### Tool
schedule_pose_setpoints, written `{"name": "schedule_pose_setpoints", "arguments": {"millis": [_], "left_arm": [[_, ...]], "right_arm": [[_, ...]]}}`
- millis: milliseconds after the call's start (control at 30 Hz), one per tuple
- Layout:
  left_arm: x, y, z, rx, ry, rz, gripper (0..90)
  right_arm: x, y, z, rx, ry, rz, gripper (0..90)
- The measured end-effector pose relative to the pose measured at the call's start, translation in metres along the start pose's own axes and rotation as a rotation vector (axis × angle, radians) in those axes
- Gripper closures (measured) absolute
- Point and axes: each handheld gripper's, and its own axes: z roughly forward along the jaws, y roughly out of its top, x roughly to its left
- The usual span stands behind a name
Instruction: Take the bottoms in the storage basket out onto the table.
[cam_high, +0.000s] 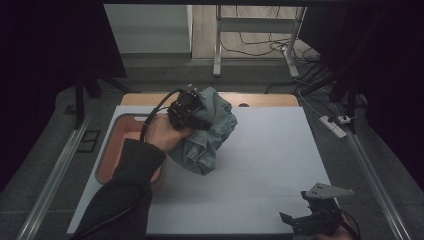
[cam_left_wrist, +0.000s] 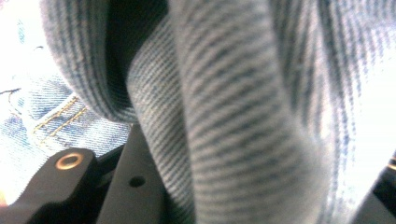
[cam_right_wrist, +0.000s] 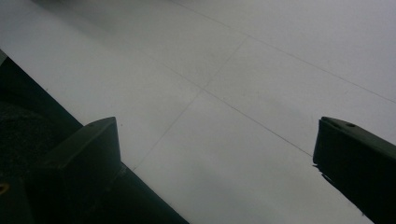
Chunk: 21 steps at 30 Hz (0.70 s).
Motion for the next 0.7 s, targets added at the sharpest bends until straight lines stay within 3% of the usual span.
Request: {"name": "schedule_pose_setpoints", "arguments": {"millis": [700], "left_arm": [[-0.021, 0.009, 0.048, 0.022, -0.028, 0.036, 68.1]], "right_arm": [[0.001, 0.0, 0.0, 0.003, 0.001, -0.006, 0.7]]}}
